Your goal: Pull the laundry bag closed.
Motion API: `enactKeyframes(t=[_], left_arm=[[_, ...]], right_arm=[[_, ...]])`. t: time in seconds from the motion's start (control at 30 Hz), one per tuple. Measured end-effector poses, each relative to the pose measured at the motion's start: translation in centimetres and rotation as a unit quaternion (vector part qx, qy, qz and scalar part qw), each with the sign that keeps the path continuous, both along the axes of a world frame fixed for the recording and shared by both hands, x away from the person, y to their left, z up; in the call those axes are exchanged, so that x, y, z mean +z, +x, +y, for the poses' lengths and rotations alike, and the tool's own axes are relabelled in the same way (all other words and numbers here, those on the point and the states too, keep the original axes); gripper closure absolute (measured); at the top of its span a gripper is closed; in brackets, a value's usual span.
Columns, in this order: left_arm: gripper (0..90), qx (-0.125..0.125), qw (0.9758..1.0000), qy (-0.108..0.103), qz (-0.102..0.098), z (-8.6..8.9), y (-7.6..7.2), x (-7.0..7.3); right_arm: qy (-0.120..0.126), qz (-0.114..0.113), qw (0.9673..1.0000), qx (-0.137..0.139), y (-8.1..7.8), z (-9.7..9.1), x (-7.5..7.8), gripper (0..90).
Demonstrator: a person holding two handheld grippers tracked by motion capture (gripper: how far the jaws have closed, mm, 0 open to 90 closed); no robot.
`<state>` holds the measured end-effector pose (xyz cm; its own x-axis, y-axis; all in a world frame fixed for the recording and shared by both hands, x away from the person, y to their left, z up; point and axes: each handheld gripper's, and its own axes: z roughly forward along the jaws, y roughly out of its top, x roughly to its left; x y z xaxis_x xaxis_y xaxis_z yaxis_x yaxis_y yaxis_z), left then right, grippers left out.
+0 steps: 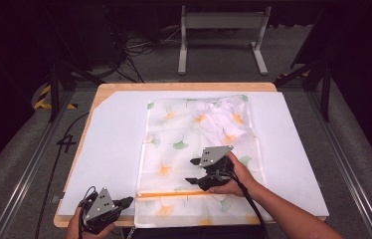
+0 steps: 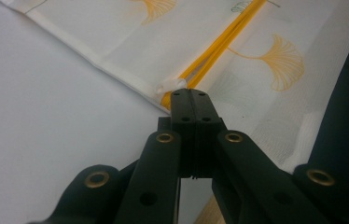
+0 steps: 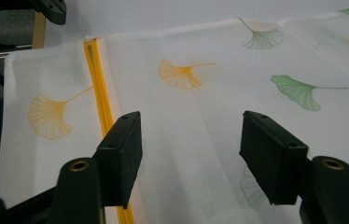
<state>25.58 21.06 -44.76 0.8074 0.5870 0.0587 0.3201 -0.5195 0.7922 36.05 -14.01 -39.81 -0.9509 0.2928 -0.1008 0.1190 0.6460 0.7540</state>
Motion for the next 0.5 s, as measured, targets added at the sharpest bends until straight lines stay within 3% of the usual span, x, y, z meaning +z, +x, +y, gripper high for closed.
enactKeyframes(t=[0.3, 0.5], left_arm=[[90.0, -0.016, 0.9998, 0.007, 0.013, -0.8, 0.1, -0.3], [90.0, -0.028, 0.9992, 0.015, 0.023, -1.4, 0.2, -0.5]], right_arm=[[-0.01, 0.006, 0.9993, 0.035, 0.0, 3.5, 0.1, 42.3], [-0.026, 0.017, 0.9969, 0.073, -0.1, 7.2, 0.3, 48.6]])
